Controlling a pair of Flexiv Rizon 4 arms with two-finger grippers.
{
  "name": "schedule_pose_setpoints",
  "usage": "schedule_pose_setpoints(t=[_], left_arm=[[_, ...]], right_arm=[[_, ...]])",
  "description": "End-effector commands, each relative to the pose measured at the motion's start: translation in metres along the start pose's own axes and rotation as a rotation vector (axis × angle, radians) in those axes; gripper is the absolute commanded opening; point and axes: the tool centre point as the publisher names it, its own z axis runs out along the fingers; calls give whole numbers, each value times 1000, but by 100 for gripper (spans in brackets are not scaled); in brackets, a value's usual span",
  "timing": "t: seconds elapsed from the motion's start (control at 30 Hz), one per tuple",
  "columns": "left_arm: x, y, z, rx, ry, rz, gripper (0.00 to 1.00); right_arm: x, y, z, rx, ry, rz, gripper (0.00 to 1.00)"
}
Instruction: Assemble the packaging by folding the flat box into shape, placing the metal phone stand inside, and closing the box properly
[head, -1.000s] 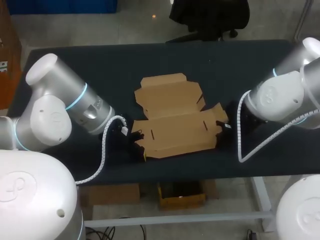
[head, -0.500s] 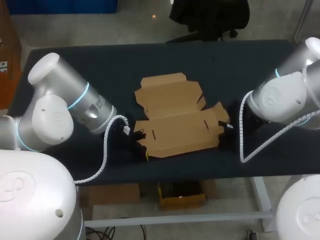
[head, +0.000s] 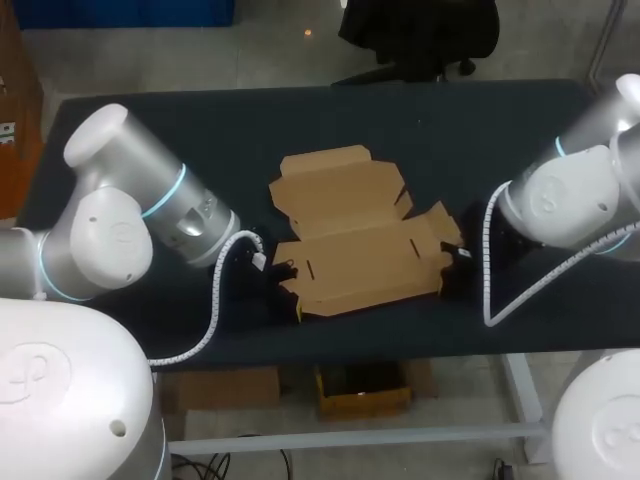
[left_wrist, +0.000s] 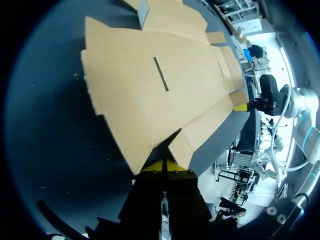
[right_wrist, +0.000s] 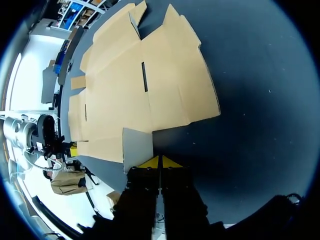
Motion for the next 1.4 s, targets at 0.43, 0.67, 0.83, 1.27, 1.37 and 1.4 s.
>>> schedule_pose_setpoints(t=[0.43, 0.67, 0.83, 1.27, 1.37, 1.4], left_arm=[[13, -2, 9, -8, -11, 21, 0], [-1, 3, 2, 14, -34, -21, 0], [-12, 12, -14, 68, -57, -50, 0], [-40, 25, -53, 153, -91, -134, 0], [-43, 26, -57, 160, -97, -139, 0], [-44, 26, -58, 165, -100, -143, 0]], right_arm=[[-9, -5, -10, -19, 0, 13, 0], [-16, -10, -11, -22, 0, 27, 0], [-23, -17, -20, -38, -9, 48, 0], [-40, -29, -49, -69, -19, 78, 0], [-40, -30, -54, -74, -18, 66, 0], [-40, -31, -56, -74, -18, 58, 0]])
